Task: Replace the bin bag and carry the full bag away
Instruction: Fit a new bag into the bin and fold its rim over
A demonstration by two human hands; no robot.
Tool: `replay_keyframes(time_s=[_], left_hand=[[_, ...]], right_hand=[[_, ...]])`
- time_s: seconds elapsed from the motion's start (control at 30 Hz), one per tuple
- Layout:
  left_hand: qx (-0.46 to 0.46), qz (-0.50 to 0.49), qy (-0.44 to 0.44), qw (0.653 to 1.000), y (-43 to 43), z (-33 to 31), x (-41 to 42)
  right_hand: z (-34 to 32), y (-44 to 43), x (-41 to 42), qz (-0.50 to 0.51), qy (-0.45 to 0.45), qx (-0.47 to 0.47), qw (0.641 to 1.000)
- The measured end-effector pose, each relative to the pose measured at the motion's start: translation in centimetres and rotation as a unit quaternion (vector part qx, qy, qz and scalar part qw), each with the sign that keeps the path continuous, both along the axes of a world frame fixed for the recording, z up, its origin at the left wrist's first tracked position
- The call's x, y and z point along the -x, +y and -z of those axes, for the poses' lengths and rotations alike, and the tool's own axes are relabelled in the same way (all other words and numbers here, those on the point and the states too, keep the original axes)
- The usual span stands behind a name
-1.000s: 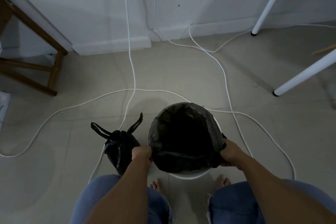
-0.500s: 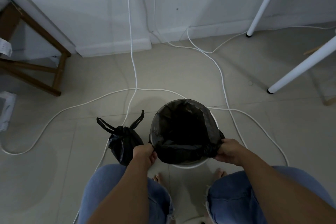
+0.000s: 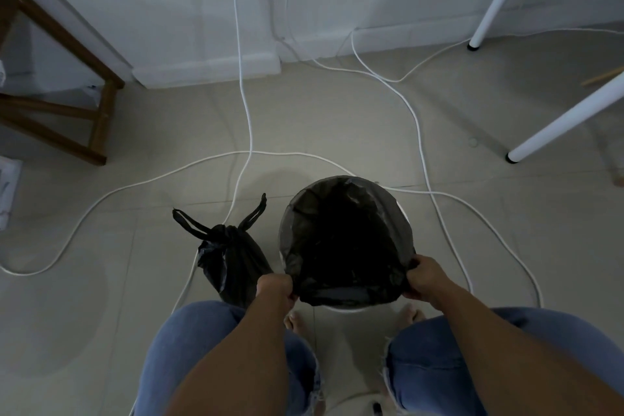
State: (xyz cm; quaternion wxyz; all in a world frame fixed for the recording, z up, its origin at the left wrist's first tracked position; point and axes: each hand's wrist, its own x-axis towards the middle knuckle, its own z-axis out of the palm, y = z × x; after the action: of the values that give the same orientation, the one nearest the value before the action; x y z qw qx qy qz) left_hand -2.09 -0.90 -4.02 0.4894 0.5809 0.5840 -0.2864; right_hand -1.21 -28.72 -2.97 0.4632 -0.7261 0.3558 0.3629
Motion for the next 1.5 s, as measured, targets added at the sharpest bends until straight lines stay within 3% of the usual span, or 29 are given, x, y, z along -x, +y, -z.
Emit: replay_keyframes(time_s=[0.23, 0.37, 0.47, 0.67, 0.83, 1.2, 1.5], left_hand=[[0.019, -0.013, -0.003, 1.000, 0.1, 0.6, -0.5], [0.052, -0.093, -0.008, 0.994, 0.2, 0.2, 0.2], [0.097, -0.182, -0.043, 0.978, -0.6, -1.0, 0.5], [0.098, -0.180, -0.053, 0.977, -2.2, -2.6, 1.9], [0.131, -0.168, -0.035, 0.976, -2.7, -2.7, 3.6], [0.052, -0.156, -0.018, 0.986, -2.5, 1.9, 3.9], [0.049, -0.177, -0.033, 0.982, -2.5, 2.7, 3.1]], right_hand=[[1.7, -0.5, -0.5, -0.008, 0.014, 0.035, 0.999], [0.5, 0.2, 0.0, 0.110, 0.050, -0.068, 0.990], [-0.6, 0.1, 0.3, 0.229, 0.062, -0.124, 0.963], [-2.0, -0.8, 1.2, 0.364, 0.024, -0.114, 0.924], [-2.8, 0.3, 2.6, 0.328, 0.074, -0.173, 0.926], [0.7, 0.7, 2.3, 0.284, 0.043, -0.070, 0.955], [3.4, -0.9, 0.7, 0.290, 0.045, -0.043, 0.955]])
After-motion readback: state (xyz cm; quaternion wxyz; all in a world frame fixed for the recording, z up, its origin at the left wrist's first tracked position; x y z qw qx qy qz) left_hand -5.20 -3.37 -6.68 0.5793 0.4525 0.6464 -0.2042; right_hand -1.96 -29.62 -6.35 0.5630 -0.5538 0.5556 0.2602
